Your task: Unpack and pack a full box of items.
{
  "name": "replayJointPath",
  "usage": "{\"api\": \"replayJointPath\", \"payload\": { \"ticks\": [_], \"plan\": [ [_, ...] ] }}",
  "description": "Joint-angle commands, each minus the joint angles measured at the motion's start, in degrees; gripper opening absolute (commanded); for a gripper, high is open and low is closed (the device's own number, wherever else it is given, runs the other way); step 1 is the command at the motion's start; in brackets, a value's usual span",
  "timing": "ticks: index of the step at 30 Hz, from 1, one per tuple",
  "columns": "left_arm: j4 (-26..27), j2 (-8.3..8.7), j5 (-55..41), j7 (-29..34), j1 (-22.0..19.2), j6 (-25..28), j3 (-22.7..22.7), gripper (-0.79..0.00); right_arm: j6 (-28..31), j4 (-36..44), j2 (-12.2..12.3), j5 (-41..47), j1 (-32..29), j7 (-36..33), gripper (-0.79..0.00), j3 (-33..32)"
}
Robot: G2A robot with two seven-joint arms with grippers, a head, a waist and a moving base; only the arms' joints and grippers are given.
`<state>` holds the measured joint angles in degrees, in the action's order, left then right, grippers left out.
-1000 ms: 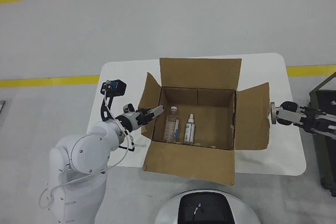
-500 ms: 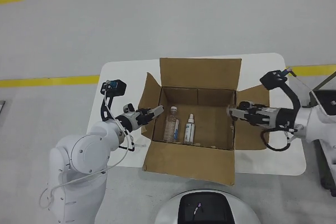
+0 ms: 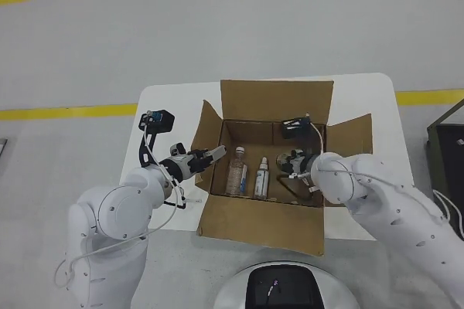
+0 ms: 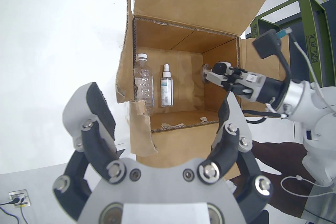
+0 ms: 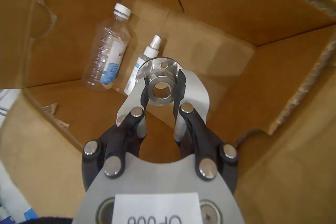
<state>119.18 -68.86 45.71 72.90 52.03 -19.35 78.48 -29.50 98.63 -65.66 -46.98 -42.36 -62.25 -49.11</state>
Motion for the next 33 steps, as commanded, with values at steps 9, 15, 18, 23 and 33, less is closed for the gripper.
{"api": "replayJointPath", "payload": {
  "ticks": [9,15,18,23,33],
  "plan": [
    [0.0,0.0,0.0,0.0,0.0,0.0,0.0,0.0,-1.3,-10.3,-3.0,-5.1,4.1,-1.4,-0.785,7.8],
    [0.0,0.0,0.0,0.0,0.0,0.0,0.0,0.0,-1.1,-13.1,-4.4,-4.6,5.8,-2.3,-0.542,8.5],
    [0.0,0.0,0.0,0.0,0.0,0.0,0.0,0.0,-0.8,-14.0,-4.9,-4.0,6.1,-2.3,-0.502,8.4],
    [0.0,0.0,0.0,0.0,0.0,0.0,0.0,0.0,-0.1,-14.4,-5.3,-3.7,6.3,-2.2,-0.462,7.5],
    [0.0,0.0,0.0,0.0,0.0,0.0,0.0,0.0,-0.1,0.8,-3.4,0.8,2.1,-0.2,-0.508,-6.5]
  ]
}}
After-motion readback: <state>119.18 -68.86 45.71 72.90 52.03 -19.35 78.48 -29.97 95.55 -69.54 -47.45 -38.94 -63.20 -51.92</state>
